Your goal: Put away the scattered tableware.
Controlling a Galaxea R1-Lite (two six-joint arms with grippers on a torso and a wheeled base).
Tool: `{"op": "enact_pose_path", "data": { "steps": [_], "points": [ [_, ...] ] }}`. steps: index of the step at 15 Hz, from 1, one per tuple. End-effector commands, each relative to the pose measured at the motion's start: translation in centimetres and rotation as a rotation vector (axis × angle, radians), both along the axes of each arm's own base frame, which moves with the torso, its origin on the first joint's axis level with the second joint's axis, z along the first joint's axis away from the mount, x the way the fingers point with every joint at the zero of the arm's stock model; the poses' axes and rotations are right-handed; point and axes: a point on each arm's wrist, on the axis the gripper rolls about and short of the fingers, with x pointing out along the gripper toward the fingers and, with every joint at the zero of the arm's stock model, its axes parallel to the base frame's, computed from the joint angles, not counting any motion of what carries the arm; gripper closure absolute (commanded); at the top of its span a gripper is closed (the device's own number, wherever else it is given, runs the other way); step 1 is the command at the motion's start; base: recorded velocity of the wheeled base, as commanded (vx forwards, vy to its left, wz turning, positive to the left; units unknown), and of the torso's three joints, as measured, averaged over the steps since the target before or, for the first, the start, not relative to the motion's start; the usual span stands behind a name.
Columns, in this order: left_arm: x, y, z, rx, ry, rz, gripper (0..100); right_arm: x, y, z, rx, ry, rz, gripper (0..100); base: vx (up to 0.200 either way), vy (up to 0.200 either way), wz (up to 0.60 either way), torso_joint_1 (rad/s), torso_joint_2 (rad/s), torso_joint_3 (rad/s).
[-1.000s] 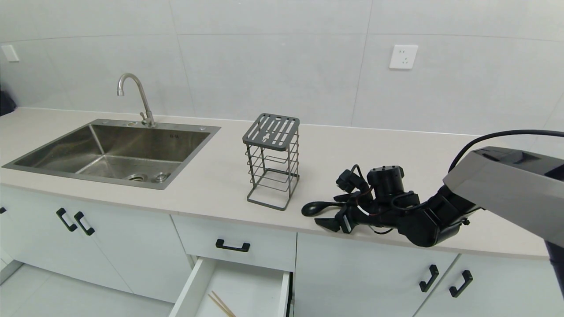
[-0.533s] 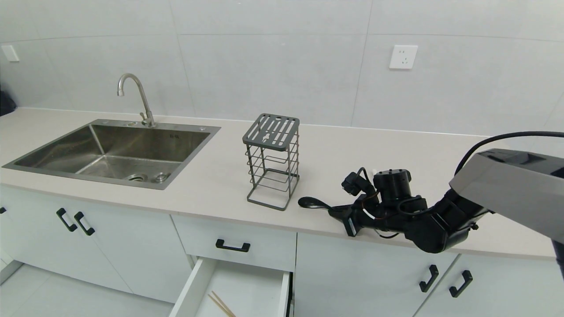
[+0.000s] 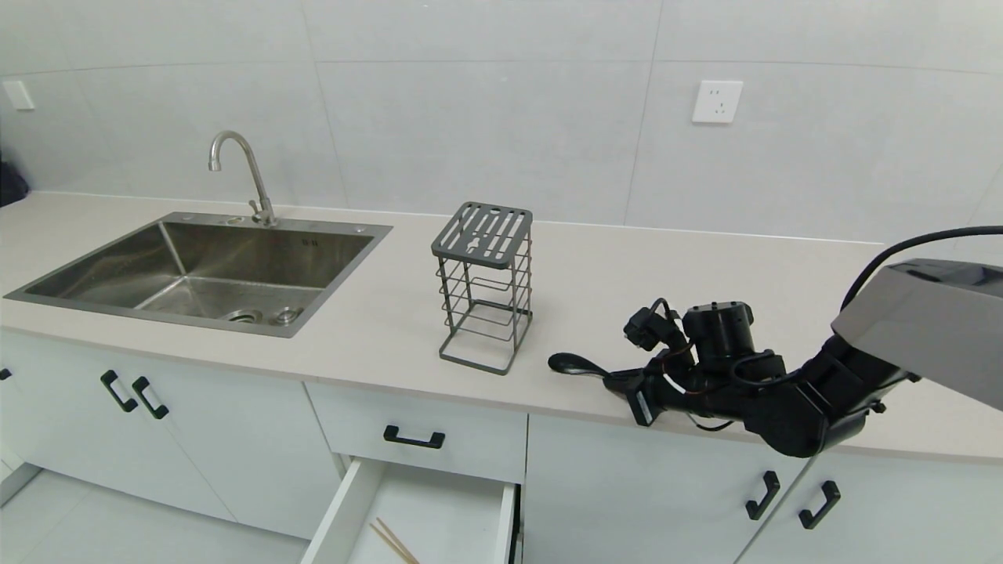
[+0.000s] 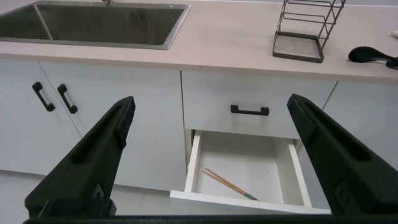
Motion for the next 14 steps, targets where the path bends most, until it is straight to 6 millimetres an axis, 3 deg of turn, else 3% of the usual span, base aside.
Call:
{"op": "enact_pose_path", "data": {
  "steps": [1, 6, 9, 12, 14],
  "points": [
    [0.0, 0.0, 0.0, 0.0, 0.001, 0.0, 0, -0.5, 0.1, 1.9, 0.013, -0.055, -0.001, 100, 0.0, 0.0, 0.0, 0.0, 0.0, 0.0],
    [0.0, 0.0, 0.0, 0.0, 0.001, 0.0, 0, -3.9, 1.0, 3.2, 0.027, -0.068, 0.054, 100, 0.0, 0.0, 0.0, 0.0, 0.0, 0.0],
    [0.0, 0.0, 0.0, 0.0, 0.001, 0.0, 0, -7.0, 4.5, 4.4, 0.046, -0.073, 0.167, 100, 0.0, 0.0, 0.0, 0.0, 0.0, 0.0],
    [0.0, 0.0, 0.0, 0.0, 0.001, 0.0, 0, -10.2, 8.3, 4.1, 0.072, -0.008, 0.193, 100, 0.0, 0.0, 0.0, 0.0, 0.0, 0.0],
    [0.0, 0.0, 0.0, 0.0, 0.001, 0.0, 0, -11.4, 9.5, 4.0, 0.077, 0.007, 0.209, 100, 0.0, 0.0, 0.0, 0.0, 0.0, 0.0]
  ]
}}
